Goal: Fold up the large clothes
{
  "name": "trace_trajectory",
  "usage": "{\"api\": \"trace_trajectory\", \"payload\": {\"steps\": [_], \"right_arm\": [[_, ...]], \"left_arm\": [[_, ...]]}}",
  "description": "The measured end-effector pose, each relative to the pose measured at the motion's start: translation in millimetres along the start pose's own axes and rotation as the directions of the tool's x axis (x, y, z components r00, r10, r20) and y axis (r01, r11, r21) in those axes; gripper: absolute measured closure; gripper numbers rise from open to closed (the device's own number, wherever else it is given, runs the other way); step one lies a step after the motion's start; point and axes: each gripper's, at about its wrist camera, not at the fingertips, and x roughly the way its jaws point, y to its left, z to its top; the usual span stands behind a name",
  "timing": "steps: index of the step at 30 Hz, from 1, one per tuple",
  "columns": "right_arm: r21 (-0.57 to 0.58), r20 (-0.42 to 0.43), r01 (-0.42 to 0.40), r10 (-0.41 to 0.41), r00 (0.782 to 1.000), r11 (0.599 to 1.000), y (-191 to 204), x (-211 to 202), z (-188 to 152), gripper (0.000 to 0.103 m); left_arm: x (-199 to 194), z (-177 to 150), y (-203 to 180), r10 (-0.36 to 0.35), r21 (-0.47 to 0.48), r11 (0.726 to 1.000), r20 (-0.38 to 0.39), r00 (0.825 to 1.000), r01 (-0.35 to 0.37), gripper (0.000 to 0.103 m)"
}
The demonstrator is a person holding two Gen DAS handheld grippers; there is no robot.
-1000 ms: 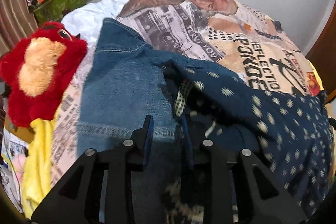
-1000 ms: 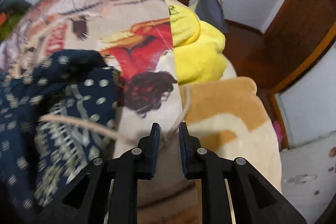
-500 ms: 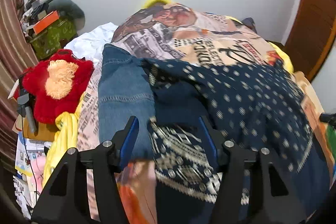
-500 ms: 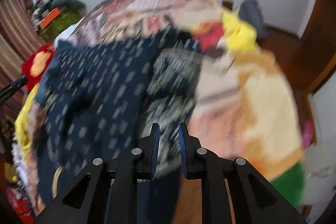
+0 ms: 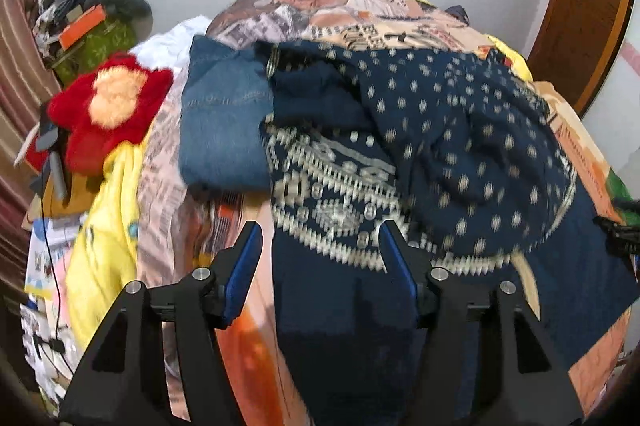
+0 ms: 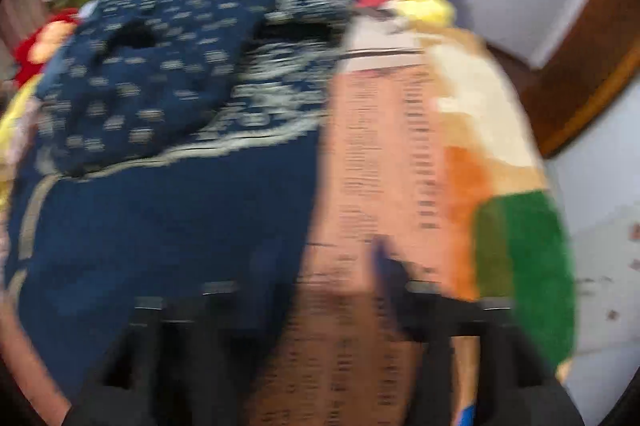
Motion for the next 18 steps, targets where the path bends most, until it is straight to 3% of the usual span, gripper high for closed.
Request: {"api": "trace_trajectory", "payload": {"steps": [1,4,6,10,14,16,18], "right_arm": [[0.012,0.008,0.024,-0.024,1.000,1.000,-5.7,-0.2,-2.4,0.007],[0.095,-0.018,-0.090,0.092,0.996,0.991,-27.1,-2.5,-7.8,0.007],[0.167,-0.021,-0.187,0.193,0.981,0.968,-42.0,-11.6,-12.5,0.008],[0.216,0.056,-0.281,0.275,0.960,0.935,-51.4,-43.4,-27.2,0.008],[0.220,0.093,-0.373,0.361,0.928,0.901,-43.6,-66.8,-40.6,0.008],[0.213,0.088,-0.402,0.392,0.916,0.891,-35.6,-71.9,-48.0,0.010],[0.202,0.069,-0.423,0.418,0.906,0.883,-24.8,-71.6,-53.7,0.018]], "left_arm": [[-0.2,-5.9,2.3,-0.009,-0.006,1.000,-0.011,1.000,0.009,0.041],[-0.5,-31.8,11.2,-0.033,-0.036,0.999,-0.053,0.998,0.031,0.037],[0.3,-48.9,16.3,-0.047,-0.056,0.998,-0.081,0.996,0.043,0.037],[1.7,-85.1,28.0,-0.130,-0.145,0.983,-0.131,0.983,0.111,0.037],[9.4,-118.4,37.8,-0.285,-0.288,0.929,-0.164,0.944,0.231,0.036],[14.5,-131.5,35.3,-0.315,-0.316,0.916,-0.186,0.931,0.247,0.036],[20.8,-143.6,31.3,-0.328,-0.330,0.911,-0.215,0.920,0.248,0.036]]}}
